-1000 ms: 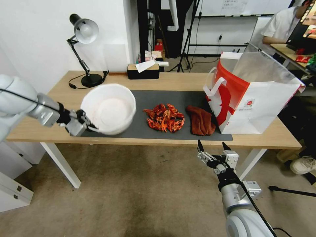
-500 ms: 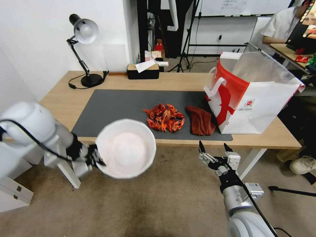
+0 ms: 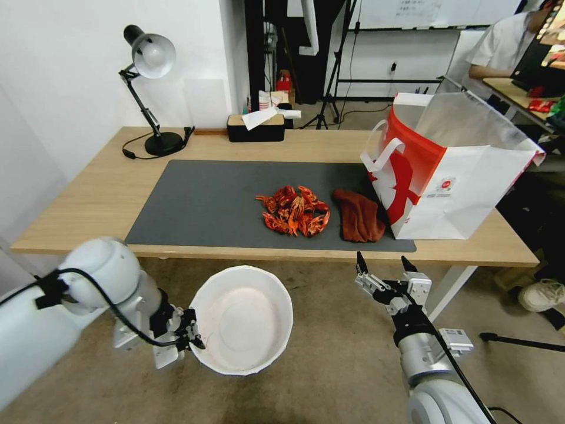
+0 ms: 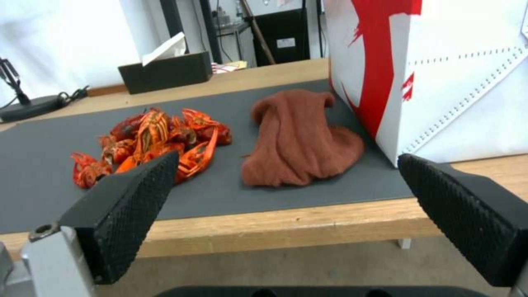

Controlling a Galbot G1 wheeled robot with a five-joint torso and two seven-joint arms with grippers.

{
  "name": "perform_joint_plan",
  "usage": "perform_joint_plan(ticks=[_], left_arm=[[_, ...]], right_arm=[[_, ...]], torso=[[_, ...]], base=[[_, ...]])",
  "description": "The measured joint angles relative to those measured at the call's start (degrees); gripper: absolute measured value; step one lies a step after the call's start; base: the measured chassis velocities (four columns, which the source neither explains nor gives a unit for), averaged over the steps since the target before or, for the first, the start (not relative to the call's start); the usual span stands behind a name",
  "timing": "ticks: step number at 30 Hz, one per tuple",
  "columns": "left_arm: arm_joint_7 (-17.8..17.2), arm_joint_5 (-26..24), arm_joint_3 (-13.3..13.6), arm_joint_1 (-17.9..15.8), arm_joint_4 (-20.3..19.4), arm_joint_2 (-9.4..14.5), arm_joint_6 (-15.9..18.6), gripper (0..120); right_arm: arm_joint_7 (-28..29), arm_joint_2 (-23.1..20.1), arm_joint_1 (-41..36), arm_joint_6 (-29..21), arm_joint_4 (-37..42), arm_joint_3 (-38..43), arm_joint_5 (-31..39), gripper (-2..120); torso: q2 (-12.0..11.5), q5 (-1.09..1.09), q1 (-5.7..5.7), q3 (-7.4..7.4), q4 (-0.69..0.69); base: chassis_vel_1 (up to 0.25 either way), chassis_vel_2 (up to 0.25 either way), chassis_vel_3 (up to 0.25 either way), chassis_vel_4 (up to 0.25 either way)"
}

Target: Sweep shrimp from table into container with towel, then put container into takeout bag.

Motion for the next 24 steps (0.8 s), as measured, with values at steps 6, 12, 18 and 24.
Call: perform_joint_plan(ticks=[6, 12, 18, 24], left_arm=[[-1.69, 2.7, 0.72, -2.84, 6.05, -4.54, -0.82, 0], [-2.31, 2.67, 0.98, -3.39, 8.06, -6.48, -1.04, 0], [-2.82, 2.69, 1.29, -3.76, 7.88, -7.46, -0.98, 0], [-3.28, 2.52, 1.57, -4.05, 7.65, -7.49, -0.83, 0]], right_arm=[[-0.33, 0.28, -0.25, 0.0, 0.43, -0.33, -0.92, 100], [-0.45, -0.86, 0.73, 0.58, 1.3, -1.29, -0.53, 100], [0.85, -3.78, 6.65, 0.0, -0.87, -2.55, 2.2, 100], [2.76, -7.44, 13.4, -0.63, -5.63, -5.96, 3.26, 100]], torso=[[0.0, 0.0, 0.0, 0.0, -0.02], [0.0, 0.01, 0.0, 0.0, -0.01], [0.0, 0.0, 0.01, 0.0, 0.0], [0.0, 0.01, 0.01, 0.0, 0.0]], base=[[0.0, 0.0, 0.0, 0.0], [0.0, 0.0, 0.0, 0.0], [0.0, 0.0, 0.0, 0.0], [0.0, 0.0, 0.0, 0.0]])
